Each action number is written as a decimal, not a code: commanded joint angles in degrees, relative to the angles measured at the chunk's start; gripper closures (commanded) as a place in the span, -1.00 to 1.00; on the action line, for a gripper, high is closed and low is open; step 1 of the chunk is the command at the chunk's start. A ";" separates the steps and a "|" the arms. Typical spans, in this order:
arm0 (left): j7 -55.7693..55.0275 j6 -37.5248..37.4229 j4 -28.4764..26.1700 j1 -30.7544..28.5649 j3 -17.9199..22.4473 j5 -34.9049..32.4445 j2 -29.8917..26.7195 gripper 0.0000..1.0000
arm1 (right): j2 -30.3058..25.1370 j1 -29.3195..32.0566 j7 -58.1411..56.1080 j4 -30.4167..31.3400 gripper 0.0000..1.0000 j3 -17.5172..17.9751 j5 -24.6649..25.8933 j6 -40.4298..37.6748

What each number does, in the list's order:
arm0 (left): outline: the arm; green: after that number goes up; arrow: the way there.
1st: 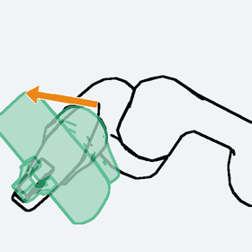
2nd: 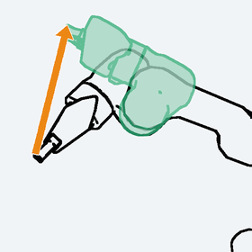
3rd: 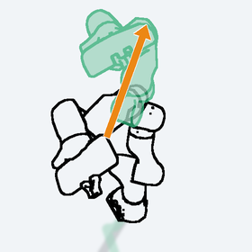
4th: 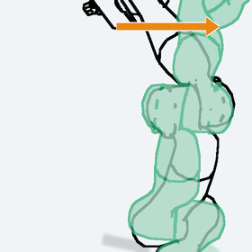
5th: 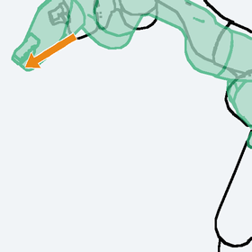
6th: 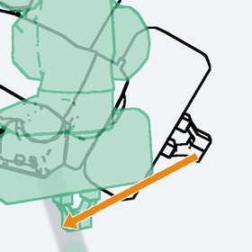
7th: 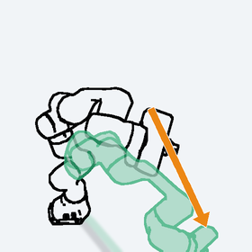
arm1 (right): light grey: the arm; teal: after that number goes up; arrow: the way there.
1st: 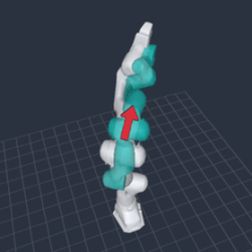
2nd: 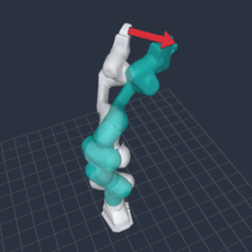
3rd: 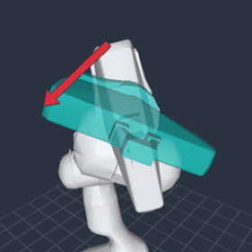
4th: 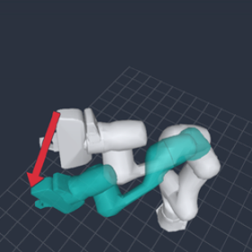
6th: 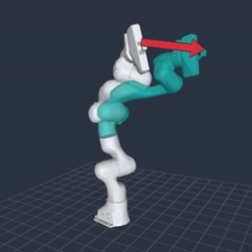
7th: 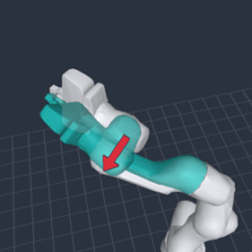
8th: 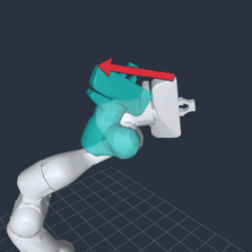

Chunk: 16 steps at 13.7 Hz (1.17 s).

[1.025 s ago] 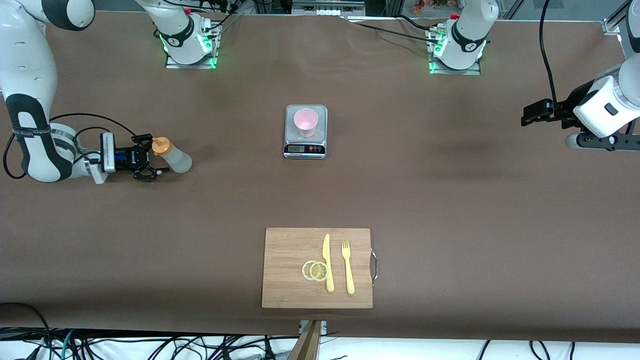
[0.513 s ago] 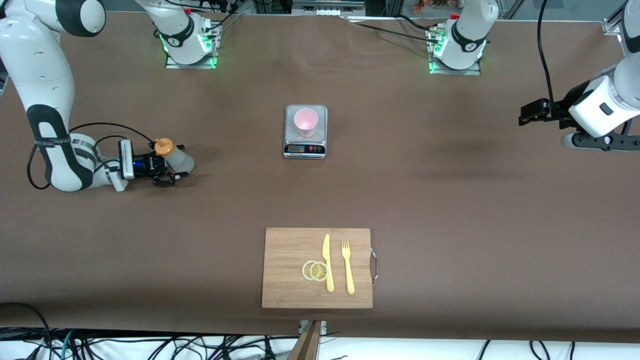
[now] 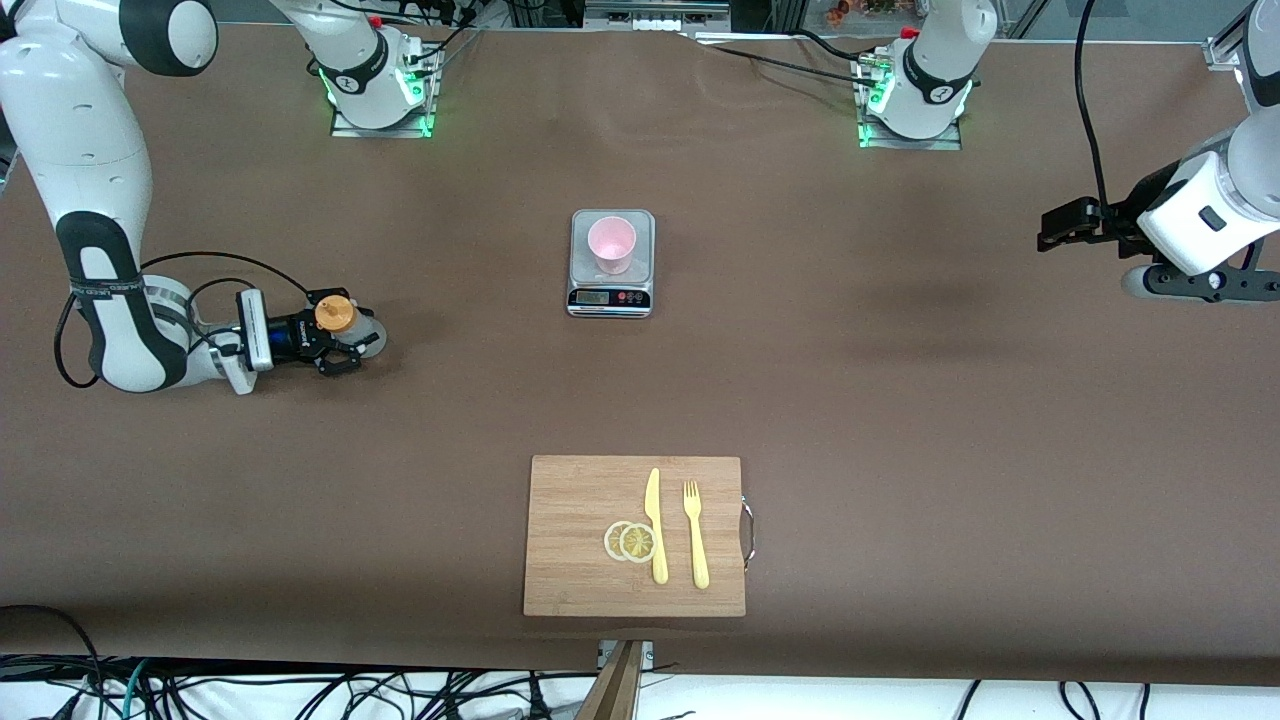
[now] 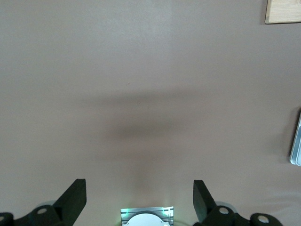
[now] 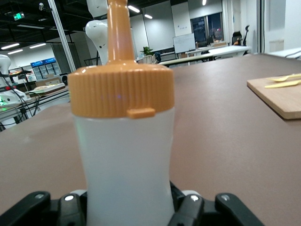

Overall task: Add sauce to pink cup with both arms
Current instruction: 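Grasp the white squeeze bottle with the right gripper and lift it, then carry the bottle with the right gripper over the pink cup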

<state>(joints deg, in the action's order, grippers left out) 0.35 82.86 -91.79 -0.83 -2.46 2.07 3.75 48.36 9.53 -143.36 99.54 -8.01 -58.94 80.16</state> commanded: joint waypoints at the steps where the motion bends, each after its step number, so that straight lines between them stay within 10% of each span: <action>1: 1.23 -1.12 1.17 -0.57 -0.44 -2.07 0.47 -1.00 | -1.16 -1.61 7.37 -2.33 1.00 0.19 1.46 -1.14; 9: 1.32 -1.12 1.17 -0.75 -0.36 -1.89 0.47 -1.00 | -8.80 -12.42 48.23 -13.58 1.00 2.11 16.20 0.88; 16: 1.41 -1.12 1.17 -0.93 -0.27 -1.89 0.47 -1.00 | -9.33 -12.96 62.83 -14.73 1.00 18.71 35.17 9.66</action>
<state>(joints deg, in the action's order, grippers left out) 0.40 82.86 -91.79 -1.35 -2.40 2.07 3.80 39.58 -3.83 -85.28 85.31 6.13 -29.40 88.47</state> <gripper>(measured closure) 0.000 0.692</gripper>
